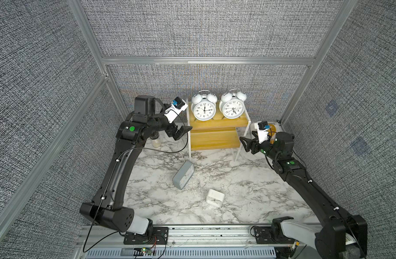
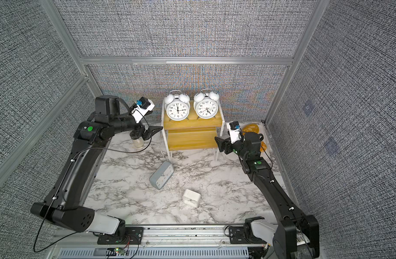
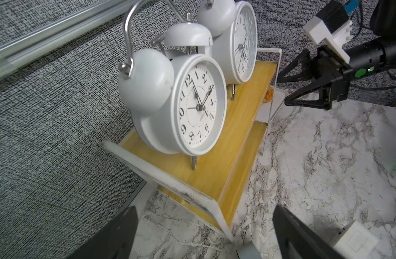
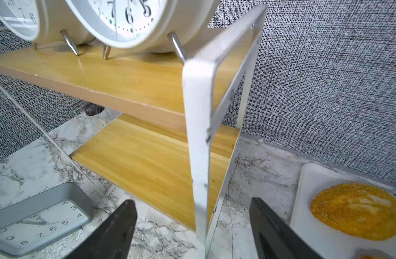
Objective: Place the alarm clocks on the shelf by style
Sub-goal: Place the alarm on the shelf.
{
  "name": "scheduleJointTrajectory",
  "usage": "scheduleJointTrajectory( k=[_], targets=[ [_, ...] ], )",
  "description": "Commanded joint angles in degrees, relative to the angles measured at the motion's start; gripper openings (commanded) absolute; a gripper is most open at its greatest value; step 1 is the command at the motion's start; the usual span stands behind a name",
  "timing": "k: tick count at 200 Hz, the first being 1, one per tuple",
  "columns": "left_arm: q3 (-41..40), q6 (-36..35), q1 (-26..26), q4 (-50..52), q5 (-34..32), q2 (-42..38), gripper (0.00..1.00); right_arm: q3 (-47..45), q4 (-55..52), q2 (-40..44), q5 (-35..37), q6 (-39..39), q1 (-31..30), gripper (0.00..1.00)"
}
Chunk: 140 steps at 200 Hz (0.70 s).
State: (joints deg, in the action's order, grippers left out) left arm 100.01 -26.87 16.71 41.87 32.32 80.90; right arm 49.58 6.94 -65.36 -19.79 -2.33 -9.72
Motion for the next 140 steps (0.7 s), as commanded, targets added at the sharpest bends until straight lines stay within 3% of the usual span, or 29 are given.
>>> scheduleJointTrajectory(
  k=[1, 31, 62, 104, 140],
  targets=[
    [-7.95, 8.06, -0.18, -10.97, -5.77, -6.32, 0.99, -2.17, -2.45, 3.44, 1.41, 0.58, 0.00, 0.83],
    [-20.74, 18.68, -0.14, -18.57, -11.48, -15.55, 0.99, -6.60, -5.27, 9.12, 1.33, 4.94, -0.04, 0.83],
    [-30.97, 27.79, -0.14, -19.98, -19.24, -23.45, 1.00, -10.73, -7.39, 13.87, -3.95, 9.58, -1.52, 0.83],
    [-45.33, 37.00, -0.15, -24.01, -20.91, -32.35, 0.99, -16.46, -10.19, 20.00, -2.61, 11.04, -9.20, 0.83],
    [-51.81, 41.09, -0.19, -22.98, -23.83, -36.87, 0.99, -18.89, -12.63, 21.29, -1.79, 10.26, -18.80, 0.83]
  ],
)
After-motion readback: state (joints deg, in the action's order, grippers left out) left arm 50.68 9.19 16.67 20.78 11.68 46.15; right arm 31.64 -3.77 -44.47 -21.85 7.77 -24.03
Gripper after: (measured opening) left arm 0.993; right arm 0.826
